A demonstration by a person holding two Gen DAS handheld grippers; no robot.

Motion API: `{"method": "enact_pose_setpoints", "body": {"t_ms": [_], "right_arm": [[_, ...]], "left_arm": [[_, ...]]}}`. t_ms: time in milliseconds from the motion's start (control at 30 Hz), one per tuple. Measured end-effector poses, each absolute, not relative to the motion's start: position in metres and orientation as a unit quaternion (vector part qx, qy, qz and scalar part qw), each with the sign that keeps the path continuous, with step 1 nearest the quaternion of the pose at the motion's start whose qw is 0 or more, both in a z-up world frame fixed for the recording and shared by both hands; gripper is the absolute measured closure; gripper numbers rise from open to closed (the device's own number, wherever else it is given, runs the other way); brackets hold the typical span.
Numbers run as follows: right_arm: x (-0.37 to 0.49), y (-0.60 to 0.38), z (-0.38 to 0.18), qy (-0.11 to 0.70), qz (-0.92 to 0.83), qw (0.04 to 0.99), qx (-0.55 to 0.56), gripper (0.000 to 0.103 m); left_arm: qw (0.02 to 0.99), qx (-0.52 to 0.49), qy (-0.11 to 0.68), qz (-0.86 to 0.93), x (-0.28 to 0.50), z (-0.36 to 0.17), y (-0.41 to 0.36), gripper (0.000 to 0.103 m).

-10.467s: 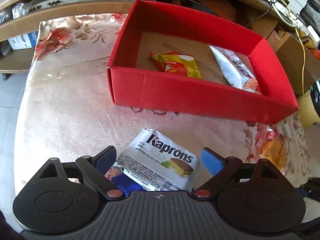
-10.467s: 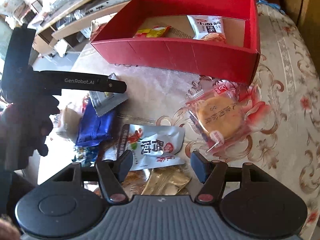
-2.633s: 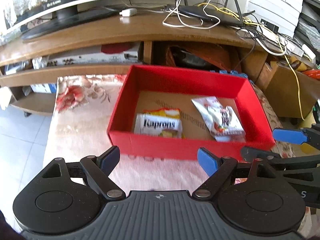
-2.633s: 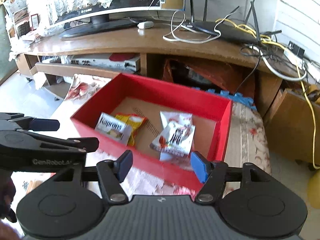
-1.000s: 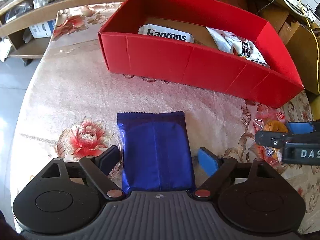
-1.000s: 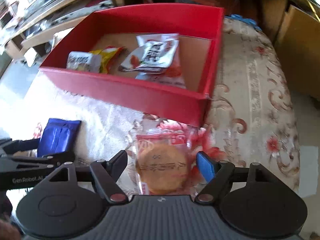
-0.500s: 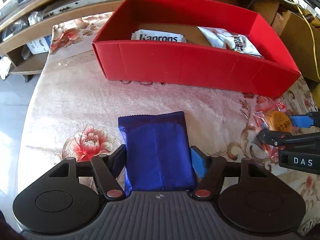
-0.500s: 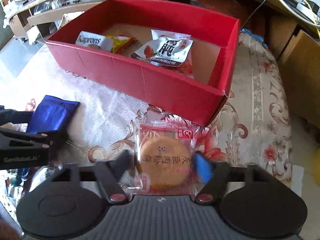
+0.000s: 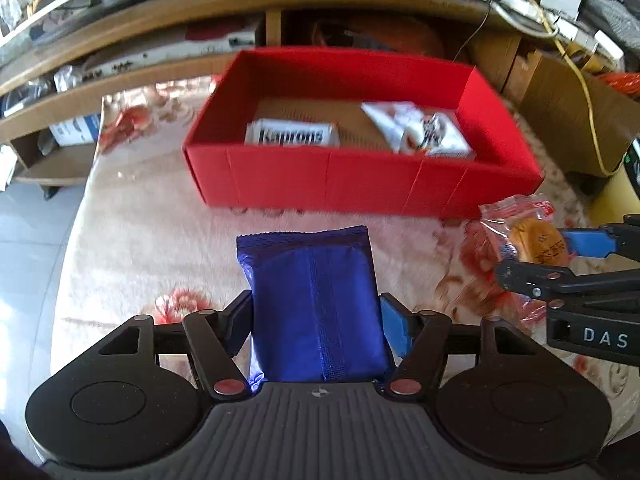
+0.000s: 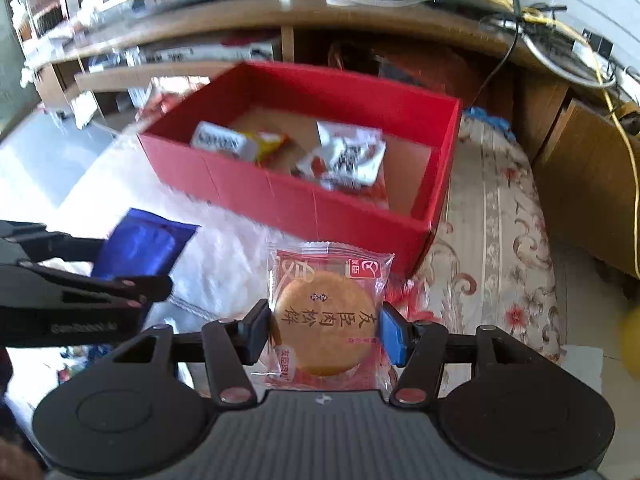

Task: Organize snacks
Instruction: 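Carry the blue packet and round biscuit over the red box and lower them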

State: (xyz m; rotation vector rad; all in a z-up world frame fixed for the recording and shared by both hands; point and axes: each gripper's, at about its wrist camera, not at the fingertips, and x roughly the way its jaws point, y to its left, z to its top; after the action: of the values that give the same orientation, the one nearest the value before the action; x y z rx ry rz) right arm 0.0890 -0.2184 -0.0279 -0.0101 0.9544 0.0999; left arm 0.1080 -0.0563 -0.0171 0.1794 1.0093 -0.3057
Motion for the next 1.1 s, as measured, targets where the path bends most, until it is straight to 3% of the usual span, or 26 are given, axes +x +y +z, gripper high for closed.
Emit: {"method": "enact_pose_setpoints", "body": {"t_ms": [1100], "right_arm": [[0.140, -0.237, 0.023, 0.382, 0.023, 0.923, 0.049, 0.055]], "left_arm": [[0.893, 0.079, 0.417, -0.151, 0.159, 0.018, -0.087, 0.031]]}}
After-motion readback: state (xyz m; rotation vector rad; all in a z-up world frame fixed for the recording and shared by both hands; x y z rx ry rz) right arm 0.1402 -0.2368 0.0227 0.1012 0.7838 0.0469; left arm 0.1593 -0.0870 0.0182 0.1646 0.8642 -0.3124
